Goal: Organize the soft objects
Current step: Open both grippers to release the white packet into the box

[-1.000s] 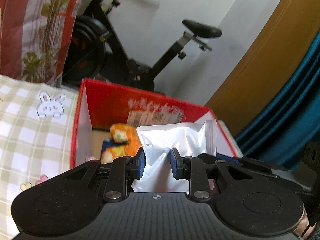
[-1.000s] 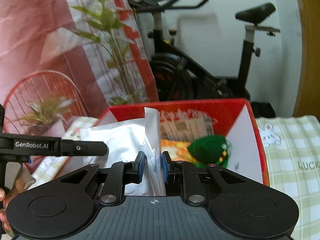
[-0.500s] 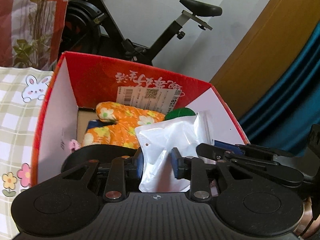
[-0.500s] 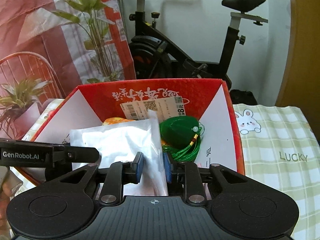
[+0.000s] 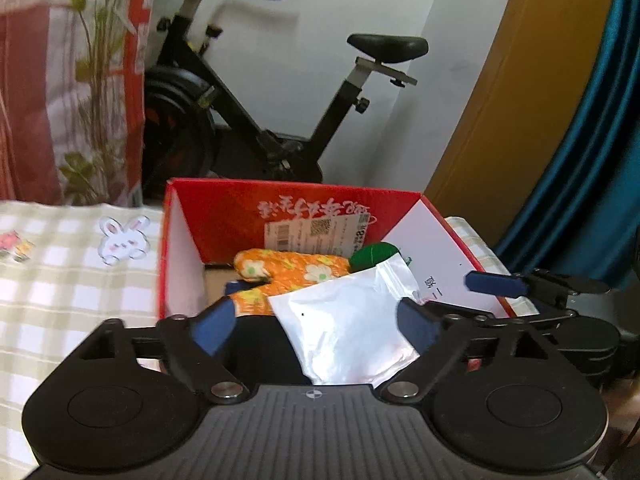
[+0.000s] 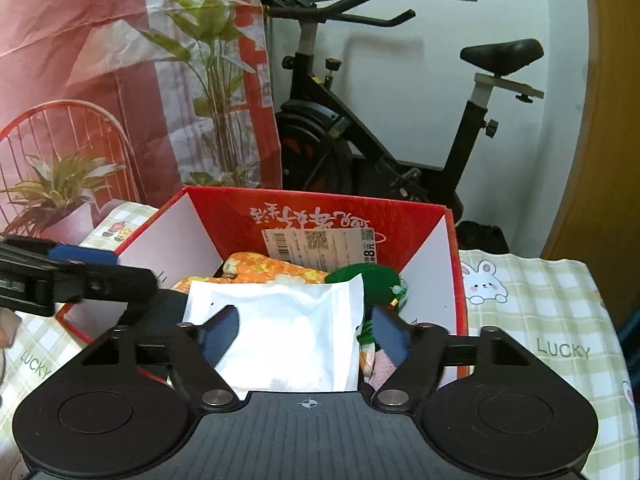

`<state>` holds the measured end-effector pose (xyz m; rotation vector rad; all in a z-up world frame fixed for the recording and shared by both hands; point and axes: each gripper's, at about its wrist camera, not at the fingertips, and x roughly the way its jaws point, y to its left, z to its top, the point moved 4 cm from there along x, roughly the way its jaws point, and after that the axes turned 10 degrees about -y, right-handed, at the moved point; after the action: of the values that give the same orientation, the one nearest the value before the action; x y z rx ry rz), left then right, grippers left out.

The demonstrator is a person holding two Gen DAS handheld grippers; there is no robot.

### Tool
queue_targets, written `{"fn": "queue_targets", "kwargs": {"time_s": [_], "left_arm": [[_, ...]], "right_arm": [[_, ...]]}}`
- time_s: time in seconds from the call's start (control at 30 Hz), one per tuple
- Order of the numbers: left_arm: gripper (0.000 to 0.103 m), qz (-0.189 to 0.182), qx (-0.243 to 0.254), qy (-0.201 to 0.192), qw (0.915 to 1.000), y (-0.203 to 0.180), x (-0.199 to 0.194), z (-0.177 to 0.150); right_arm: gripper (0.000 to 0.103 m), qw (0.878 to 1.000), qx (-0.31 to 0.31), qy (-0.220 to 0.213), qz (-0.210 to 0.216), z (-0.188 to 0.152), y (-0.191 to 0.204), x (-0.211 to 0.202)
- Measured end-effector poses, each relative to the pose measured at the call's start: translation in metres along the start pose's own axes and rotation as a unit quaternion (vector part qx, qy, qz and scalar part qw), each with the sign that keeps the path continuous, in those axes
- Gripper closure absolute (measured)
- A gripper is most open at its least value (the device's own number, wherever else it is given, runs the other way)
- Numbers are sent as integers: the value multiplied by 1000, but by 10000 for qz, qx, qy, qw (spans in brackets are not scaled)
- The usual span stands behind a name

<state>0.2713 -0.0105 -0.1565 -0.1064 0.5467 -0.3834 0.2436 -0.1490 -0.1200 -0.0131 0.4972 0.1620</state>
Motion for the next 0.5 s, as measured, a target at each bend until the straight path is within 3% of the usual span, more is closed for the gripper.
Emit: {"fn": "queue_targets", "kwargs": {"time_s": [0.07, 0.17, 0.5], "left_arm": [[5, 97, 57, -63, 9999, 0, -9, 1], [3, 264, 155, -144, 9994, 1, -22, 0], [1, 459, 330, -339, 9978, -3, -65, -11]], "right_arm": [[12, 10000, 31, -56, -23, 0, 1, -7], [1, 9998, 105, -184, -54, 0, 0, -18], [0, 9989, 252, -386, -118, -7, 6, -50]]}}
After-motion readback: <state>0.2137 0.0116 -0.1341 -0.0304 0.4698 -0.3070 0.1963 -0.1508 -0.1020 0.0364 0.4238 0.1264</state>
